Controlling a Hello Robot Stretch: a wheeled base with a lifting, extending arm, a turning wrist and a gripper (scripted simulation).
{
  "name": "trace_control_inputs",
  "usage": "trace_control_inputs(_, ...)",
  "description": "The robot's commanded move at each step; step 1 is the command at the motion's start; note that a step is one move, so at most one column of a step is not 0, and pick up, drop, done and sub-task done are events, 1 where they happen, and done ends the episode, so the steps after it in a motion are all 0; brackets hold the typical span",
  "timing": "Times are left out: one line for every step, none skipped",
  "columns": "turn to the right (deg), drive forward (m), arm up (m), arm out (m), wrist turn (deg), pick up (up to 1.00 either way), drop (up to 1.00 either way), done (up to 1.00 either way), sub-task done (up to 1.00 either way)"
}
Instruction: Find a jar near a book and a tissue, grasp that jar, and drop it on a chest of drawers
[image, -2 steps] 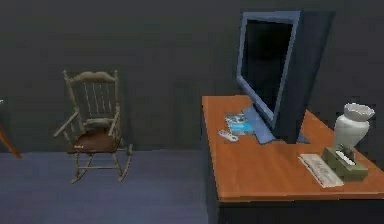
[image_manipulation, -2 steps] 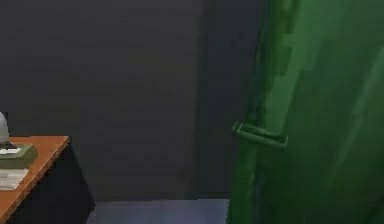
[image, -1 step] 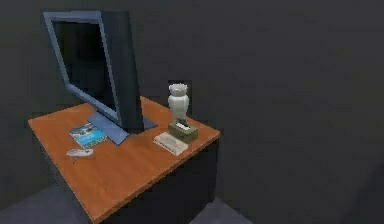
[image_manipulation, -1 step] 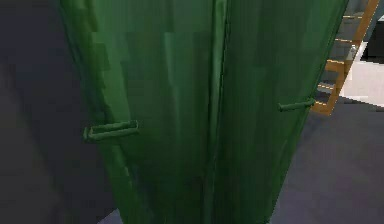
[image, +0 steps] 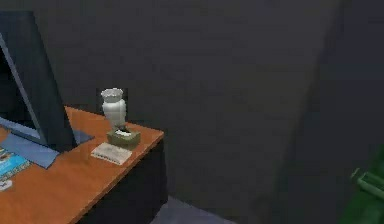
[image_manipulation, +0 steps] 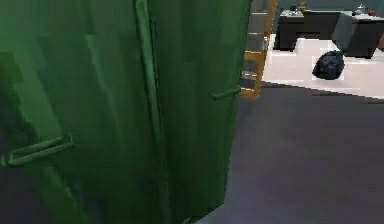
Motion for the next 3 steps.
trace_control_inputs(0.0, 0.80, 0.00, 0.00, 0.0, 0.00, 0.00, 0.00, 0.00)
trace_control_inputs(-45.0, 0.00, 0.00, 0.00, 0.0, 0.00, 0.00, 0.00, 0.00)
trace_control_inputs(-45.0, 0.00, 0.00, 0.00, 0.0, 0.00, 0.00, 0.00, 0.00)
